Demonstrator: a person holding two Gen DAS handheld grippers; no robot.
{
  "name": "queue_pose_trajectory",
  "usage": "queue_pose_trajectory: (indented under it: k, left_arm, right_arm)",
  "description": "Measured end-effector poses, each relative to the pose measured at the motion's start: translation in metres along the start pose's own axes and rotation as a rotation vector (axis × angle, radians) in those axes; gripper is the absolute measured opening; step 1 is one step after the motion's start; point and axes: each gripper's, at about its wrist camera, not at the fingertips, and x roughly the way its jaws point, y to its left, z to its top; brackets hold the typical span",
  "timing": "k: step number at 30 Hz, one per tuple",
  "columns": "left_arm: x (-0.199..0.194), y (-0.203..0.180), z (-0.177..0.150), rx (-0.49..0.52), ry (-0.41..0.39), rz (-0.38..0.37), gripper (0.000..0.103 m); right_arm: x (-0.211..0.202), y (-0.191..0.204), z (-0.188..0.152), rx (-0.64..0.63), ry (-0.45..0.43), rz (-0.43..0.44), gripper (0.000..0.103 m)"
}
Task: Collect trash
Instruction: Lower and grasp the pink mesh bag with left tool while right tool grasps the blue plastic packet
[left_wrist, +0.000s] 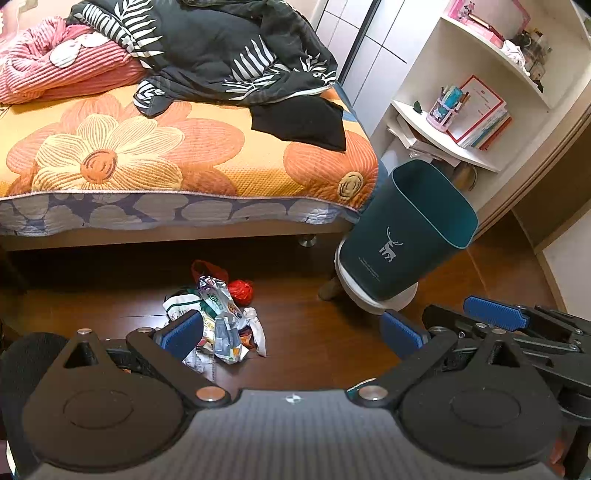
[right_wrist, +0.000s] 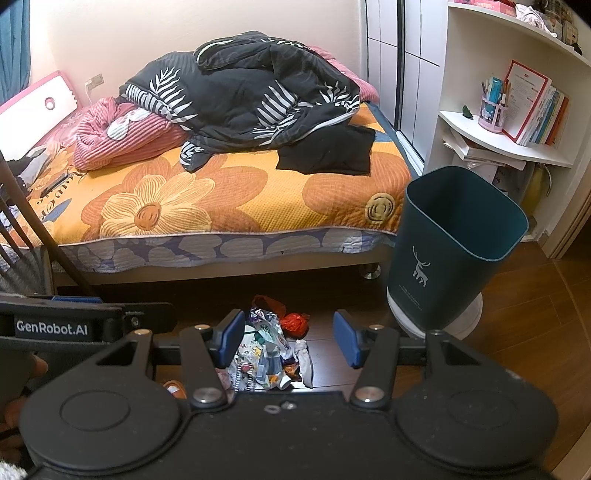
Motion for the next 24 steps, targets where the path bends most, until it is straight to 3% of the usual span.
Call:
queue_pose_trajectory:
  k: [9, 19, 24]
  left_arm:
    - [0.01, 0.009, 0.006, -0.052, 0.01, -0.004, 0.103]
    - [0.046, 0.032, 0.029, -0.084, 0.043, 0.058, 0.103]
    - [0.082, 0.066, 0.055, -0.081, 0.034, 0.112, 0.103]
  right_arm:
    - [0.009, -0.006, 0.004, -0.011, 0.02, -0.008, 0.053]
    - [0.05, -0.018, 0.015, -0.032, 0.095, 0.02, 0.053]
    - [0.087, -0.024, 0.033, -0.116, 0.046, 0.024, 0.053]
